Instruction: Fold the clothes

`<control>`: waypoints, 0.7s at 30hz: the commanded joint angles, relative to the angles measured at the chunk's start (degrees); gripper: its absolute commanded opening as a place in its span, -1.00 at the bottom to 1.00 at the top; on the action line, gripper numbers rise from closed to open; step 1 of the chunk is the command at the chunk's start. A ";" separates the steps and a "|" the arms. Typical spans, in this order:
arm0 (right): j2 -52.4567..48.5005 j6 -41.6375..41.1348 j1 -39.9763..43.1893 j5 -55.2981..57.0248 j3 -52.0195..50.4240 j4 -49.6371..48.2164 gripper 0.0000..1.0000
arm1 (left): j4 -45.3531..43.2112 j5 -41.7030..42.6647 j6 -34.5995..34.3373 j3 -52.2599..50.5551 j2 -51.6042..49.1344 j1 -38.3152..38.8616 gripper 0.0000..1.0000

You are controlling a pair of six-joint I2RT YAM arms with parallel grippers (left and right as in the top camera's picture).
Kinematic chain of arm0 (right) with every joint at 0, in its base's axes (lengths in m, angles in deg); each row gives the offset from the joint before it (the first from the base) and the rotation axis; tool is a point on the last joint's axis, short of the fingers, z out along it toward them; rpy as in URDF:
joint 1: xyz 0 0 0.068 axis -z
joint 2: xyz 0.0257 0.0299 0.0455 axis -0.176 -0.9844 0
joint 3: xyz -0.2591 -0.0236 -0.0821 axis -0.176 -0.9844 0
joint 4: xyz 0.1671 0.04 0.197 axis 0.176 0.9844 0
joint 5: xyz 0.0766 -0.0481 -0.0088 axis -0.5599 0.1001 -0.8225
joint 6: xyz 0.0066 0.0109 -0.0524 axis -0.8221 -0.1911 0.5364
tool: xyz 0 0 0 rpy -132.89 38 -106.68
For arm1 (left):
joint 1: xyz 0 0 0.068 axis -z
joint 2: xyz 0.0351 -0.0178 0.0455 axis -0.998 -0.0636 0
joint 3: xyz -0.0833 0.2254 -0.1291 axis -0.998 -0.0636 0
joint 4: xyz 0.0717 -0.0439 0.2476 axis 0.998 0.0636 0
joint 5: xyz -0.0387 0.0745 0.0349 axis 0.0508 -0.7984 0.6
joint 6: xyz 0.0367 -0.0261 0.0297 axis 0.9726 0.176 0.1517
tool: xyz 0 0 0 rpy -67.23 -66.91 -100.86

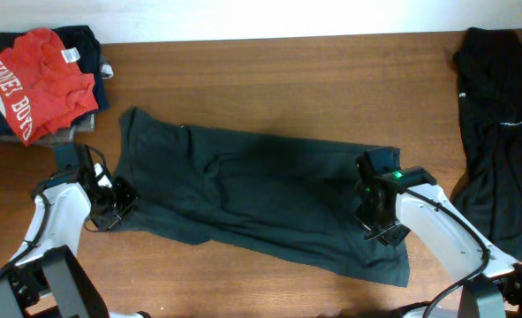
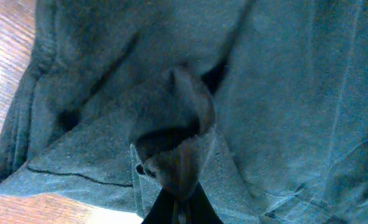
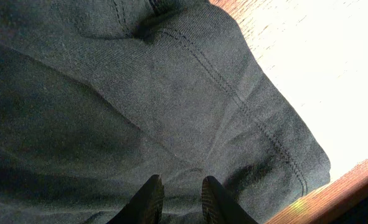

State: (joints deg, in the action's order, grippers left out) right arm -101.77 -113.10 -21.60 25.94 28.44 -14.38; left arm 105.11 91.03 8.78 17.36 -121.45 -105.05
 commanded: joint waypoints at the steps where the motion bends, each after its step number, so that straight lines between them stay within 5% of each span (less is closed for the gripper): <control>1: 0.94 -0.24 -0.04 0.24 1.75 0.15 -0.48 | -2.45 3.89 0.17 0.37 -0.42 0.17 -0.99; 16: 0.94 5.81 2.93 1.95 2.43 -11.32 -0.38 | -16.39 10.99 -3.91 1.88 -0.42 0.17 -0.99; 21: 0.87 8.63 7.61 0.87 2.43 -16.52 -0.55 | -18.43 7.98 -3.89 1.88 -0.42 0.17 -0.95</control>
State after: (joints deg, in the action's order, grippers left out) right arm -101.77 -107.17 -16.14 26.10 29.71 -29.34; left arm 87.26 101.06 5.37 18.02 -121.47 -105.05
